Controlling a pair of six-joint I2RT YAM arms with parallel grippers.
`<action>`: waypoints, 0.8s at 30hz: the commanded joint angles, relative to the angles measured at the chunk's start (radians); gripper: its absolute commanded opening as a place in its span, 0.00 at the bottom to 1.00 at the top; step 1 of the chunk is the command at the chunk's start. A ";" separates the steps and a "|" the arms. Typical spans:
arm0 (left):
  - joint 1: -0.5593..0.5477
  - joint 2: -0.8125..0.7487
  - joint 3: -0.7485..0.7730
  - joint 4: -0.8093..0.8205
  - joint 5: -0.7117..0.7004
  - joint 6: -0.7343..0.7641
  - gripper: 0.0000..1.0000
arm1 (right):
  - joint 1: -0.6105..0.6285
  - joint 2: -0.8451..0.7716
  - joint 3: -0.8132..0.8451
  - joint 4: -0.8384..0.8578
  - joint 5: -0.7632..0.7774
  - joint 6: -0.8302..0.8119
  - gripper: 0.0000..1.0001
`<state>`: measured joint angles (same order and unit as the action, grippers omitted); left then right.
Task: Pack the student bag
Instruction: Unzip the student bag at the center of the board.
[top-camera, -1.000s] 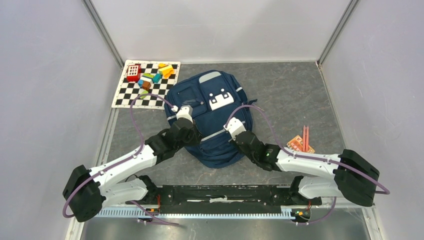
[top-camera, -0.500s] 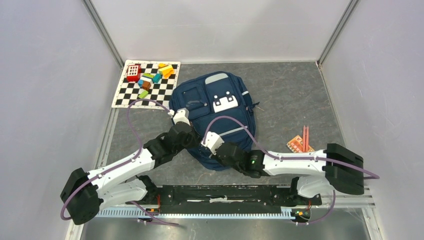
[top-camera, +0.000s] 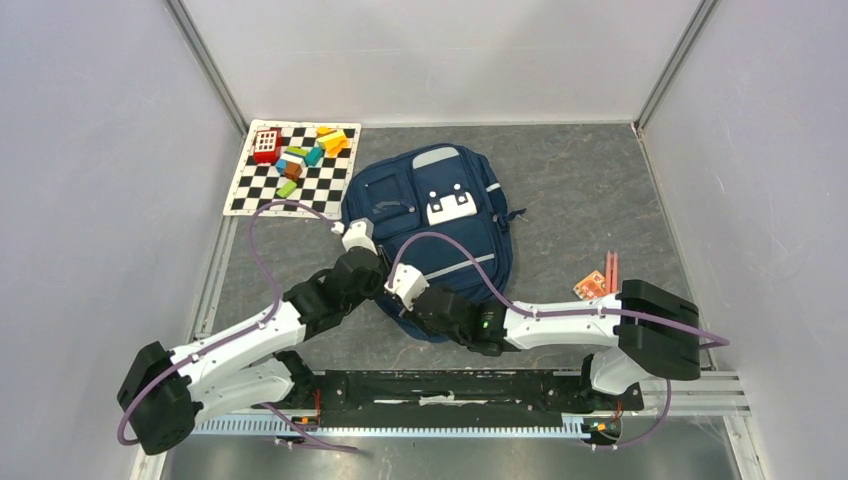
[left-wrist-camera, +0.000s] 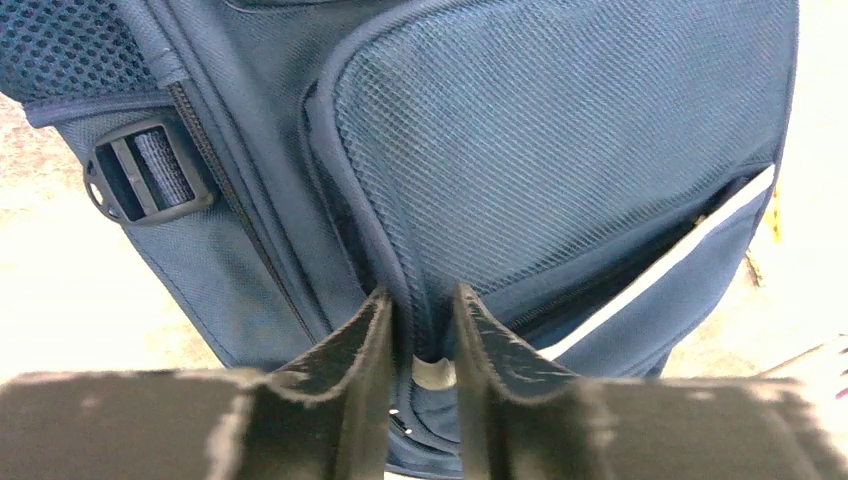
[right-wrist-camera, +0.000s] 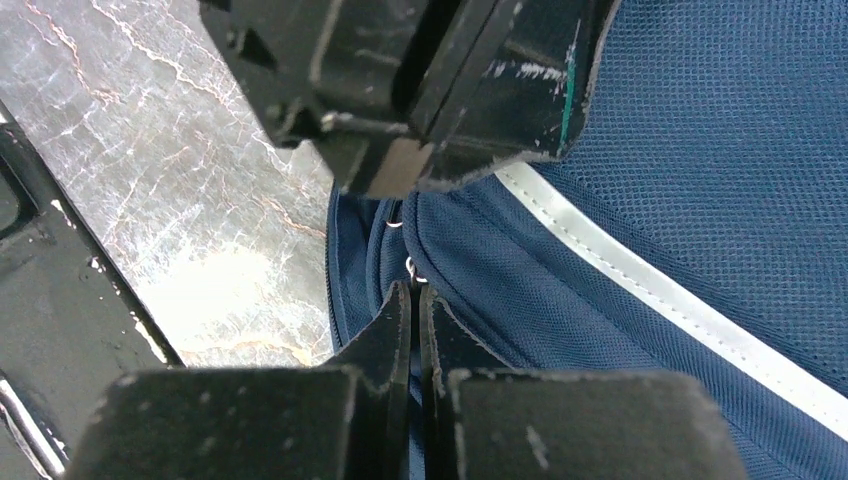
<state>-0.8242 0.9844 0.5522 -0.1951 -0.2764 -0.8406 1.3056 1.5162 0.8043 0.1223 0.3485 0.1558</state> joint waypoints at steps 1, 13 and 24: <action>-0.039 -0.054 0.027 -0.024 0.069 0.037 0.49 | 0.018 -0.002 -0.002 0.142 -0.036 0.056 0.00; 0.148 0.045 0.153 -0.158 0.039 0.218 0.62 | 0.018 -0.075 -0.098 0.142 -0.006 0.107 0.00; 0.200 0.159 0.170 -0.077 0.173 0.274 0.02 | 0.020 -0.053 -0.137 0.221 -0.027 0.183 0.00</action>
<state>-0.6334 1.1080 0.6724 -0.2821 -0.1452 -0.6365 1.3071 1.4559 0.6933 0.2863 0.3676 0.2707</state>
